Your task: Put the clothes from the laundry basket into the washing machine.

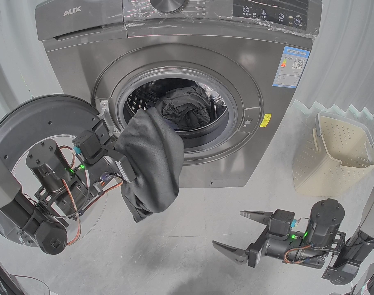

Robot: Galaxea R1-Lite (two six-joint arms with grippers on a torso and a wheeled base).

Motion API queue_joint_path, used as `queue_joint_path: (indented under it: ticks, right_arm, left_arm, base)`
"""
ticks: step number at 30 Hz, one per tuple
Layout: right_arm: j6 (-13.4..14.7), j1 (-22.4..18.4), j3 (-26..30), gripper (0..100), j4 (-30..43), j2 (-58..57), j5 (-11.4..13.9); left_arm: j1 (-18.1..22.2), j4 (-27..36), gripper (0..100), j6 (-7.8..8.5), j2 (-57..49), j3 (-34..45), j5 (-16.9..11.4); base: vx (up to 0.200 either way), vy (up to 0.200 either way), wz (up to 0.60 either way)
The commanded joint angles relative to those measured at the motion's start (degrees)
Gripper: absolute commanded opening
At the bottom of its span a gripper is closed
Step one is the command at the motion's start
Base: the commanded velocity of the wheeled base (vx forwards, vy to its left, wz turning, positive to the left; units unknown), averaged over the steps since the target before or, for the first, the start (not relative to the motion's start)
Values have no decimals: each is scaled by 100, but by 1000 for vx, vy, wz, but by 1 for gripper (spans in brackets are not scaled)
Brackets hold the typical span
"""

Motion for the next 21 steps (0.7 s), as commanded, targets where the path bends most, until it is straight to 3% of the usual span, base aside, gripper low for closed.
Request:
queue_joint_path:
  ticks: [1,4,6,7,14,16,18,21]
  right_arm:
    - [25,-278,-353,100,-10,13,-200]
    - [34,-375,-529,100,-1,-5,-341]
    - [34,-375,-529,100,-1,-5,-341]
    - [34,-568,-643,100,-1,13,-341]
    - [34,-586,-634,100,-1,13,-323]
    - [34,-577,-625,100,-1,22,-323]
    - [34,-577,-625,100,-1,22,-323]
    - [43,-577,-599,100,-1,22,-323]
  left_arm:
    - [5,-5,0,38,-13,150,-10]
    - [13,-5,0,64,-31,194,-10]
    - [13,-5,0,64,-31,194,-10]
    - [13,-5,0,81,-39,282,-1]
    - [13,3,0,108,-39,387,-1]
    - [5,3,0,117,-48,440,-1]
    - [-22,3,0,161,-48,440,-1]
    - [-30,3,0,398,4,475,7]
  base:
    - [0,0,0]
    - [0,0,0]
    - [0,0,0]
    - [0,0,0]
    - [0,0,0]
    - [200,0,0]
    - [200,0,0]
    - [200,0,0]
